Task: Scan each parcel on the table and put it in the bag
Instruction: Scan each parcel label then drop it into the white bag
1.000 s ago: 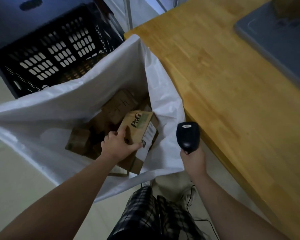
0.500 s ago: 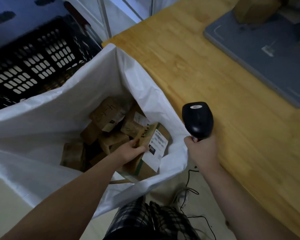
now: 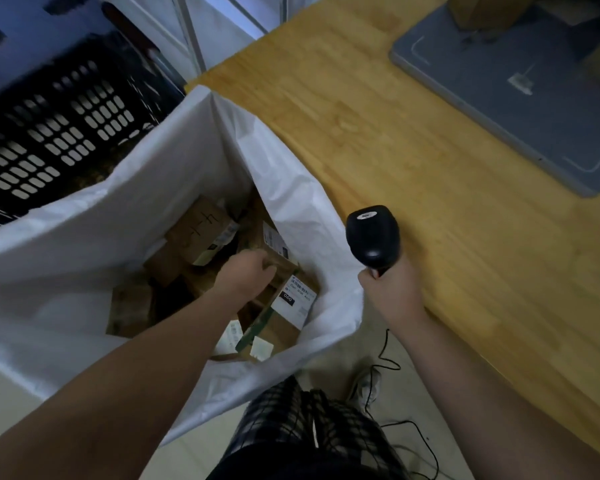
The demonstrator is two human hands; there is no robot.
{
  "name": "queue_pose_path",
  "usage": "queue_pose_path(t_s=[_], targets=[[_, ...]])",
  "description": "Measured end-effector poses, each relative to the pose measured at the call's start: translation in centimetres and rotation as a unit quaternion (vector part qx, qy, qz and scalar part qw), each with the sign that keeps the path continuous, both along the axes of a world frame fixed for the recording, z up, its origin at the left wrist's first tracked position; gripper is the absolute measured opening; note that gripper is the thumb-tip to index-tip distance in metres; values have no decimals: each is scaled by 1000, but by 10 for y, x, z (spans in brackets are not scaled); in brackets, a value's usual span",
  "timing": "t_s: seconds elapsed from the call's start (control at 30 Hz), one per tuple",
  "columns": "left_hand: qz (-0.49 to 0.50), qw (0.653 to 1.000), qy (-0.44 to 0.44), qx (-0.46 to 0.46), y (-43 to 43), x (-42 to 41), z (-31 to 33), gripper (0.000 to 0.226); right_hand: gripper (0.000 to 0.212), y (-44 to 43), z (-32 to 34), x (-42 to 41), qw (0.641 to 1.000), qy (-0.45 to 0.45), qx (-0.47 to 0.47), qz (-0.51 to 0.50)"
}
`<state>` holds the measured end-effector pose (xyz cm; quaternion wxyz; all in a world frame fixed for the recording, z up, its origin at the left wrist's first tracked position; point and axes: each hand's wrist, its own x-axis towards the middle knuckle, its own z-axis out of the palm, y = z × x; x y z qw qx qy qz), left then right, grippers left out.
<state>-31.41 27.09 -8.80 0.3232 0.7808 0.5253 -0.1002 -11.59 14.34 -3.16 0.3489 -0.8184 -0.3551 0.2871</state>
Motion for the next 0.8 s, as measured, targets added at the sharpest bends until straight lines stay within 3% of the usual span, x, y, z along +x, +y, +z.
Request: queue_pose_path(t_s=[0.1, 0.23, 0.33, 0.6, 0.8], targets=[[2, 998, -51, 40, 9, 9, 20, 25, 44, 4, 8, 5, 1000, -17, -14, 8], [-27, 991, -104, 85, 21, 39, 59, 39, 25, 15, 32, 32, 998, -42, -16, -35], [-75, 981, -131, 124, 29, 73, 85, 41, 28, 15, 54, 61, 996, -49, 3, -68], [-169, 956, -184, 151, 26, 206, 142, 41, 27, -29, 103, 158, 975, -60, 42, -212], [-214, 939, -215, 161, 3, 317, 172, 40, 24, -71, 132, 259, 964, -145, 20, -224]])
